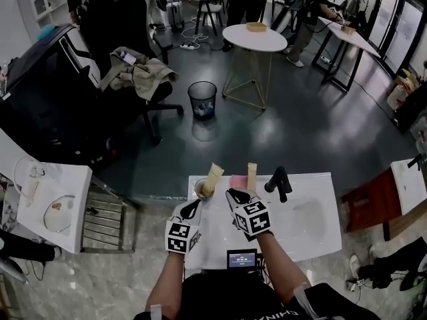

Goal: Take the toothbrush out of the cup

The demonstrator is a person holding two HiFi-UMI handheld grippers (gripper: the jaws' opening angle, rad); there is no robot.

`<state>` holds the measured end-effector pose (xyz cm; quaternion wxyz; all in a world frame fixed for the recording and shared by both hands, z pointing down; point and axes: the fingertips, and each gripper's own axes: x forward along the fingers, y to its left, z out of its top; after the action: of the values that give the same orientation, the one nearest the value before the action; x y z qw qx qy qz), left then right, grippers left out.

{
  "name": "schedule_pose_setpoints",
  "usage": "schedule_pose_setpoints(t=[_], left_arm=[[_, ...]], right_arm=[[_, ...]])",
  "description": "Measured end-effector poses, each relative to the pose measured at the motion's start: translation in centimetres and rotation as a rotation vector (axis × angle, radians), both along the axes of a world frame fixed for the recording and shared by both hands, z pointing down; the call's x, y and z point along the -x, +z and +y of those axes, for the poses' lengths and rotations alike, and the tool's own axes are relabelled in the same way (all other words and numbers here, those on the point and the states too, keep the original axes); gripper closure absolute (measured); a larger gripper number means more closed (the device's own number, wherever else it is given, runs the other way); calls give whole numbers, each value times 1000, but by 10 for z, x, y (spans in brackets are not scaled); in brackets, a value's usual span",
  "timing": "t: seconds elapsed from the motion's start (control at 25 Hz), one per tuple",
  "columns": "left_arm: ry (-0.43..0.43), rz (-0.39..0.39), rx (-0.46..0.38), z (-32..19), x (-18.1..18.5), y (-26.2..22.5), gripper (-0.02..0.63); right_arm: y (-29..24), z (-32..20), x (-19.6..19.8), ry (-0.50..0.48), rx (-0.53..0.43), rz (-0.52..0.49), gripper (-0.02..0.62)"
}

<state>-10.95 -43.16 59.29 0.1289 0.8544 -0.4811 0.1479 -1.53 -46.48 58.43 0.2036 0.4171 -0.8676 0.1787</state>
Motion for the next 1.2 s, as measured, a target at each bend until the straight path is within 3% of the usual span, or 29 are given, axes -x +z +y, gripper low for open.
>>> schedule_pose_setpoints(t=[0.4,0.64,0.92,1.2], left_arm=[[-49,4,60,-7,21,18,597],[-91,0,94,-6,40,33,597],[-112,-8,105,-5,47,44,597],[-106,-7,102,-2,49,41,597]], right_arm=[[14,-34,33,-101,52,-13,456],[33,-44,54,-137,87,-17,453],[45,-44,68,-156,64,18,552],[40,-40,73,-154,63,6,568]])
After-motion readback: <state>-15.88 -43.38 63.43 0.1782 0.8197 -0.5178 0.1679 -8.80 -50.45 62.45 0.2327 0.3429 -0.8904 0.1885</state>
